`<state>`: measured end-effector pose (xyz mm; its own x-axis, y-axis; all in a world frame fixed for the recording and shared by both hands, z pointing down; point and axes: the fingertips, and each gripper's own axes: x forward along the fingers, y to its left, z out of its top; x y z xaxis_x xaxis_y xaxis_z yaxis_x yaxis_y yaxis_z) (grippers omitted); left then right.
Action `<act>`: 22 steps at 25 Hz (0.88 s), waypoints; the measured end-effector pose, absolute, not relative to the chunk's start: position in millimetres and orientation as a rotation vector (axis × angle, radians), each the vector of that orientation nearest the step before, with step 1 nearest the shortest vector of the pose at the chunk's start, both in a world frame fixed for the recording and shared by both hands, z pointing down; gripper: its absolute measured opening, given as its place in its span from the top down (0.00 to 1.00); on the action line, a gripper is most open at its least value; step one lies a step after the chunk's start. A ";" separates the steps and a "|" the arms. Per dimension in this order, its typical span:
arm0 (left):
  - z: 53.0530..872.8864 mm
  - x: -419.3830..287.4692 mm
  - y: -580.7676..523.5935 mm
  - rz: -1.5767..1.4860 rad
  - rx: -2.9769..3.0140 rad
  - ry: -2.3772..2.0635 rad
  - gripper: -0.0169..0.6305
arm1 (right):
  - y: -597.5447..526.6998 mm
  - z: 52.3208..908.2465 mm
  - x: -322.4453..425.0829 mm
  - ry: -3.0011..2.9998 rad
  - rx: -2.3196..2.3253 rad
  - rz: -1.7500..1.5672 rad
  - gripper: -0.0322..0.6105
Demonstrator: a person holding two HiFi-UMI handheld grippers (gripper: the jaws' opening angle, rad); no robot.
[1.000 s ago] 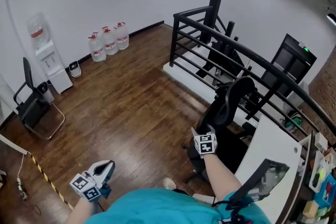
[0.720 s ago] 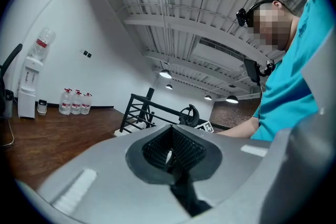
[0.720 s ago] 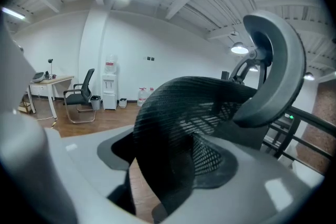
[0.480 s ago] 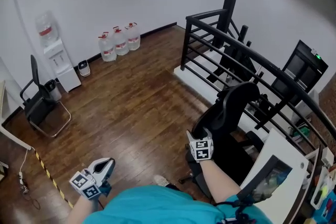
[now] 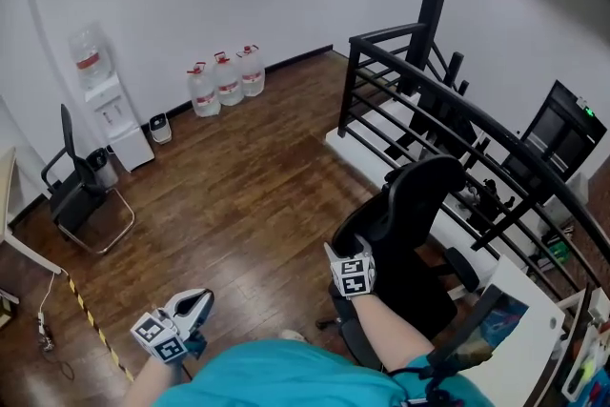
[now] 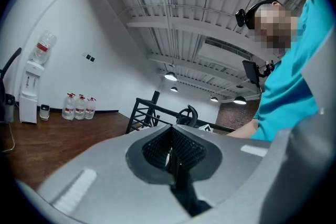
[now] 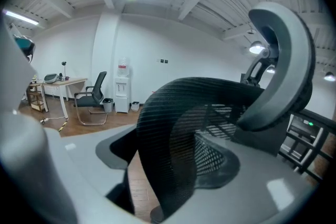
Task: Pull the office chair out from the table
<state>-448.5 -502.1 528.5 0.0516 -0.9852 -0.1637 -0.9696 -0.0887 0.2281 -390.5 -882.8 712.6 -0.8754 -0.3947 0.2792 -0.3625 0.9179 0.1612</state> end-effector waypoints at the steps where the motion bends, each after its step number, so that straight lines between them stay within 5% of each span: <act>1: 530.7 -450.1 -504.8 -0.428 2.227 -2.087 0.94 | -883.4 711.9 -395.1 -2.774 0.546 -0.154 0.46; 22: 524.2 -526.4 -477.2 -0.470 2.000 -2.305 0.94 | -805.5 697.0 -564.1 -2.835 0.033 -0.214 0.45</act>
<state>-526.4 -477.2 524.2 -0.1598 -0.9746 -0.1571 -0.9582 0.1148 0.2620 -564.1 -805.5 697.0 -0.9555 -0.0449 0.2915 -0.0007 0.9887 0.1500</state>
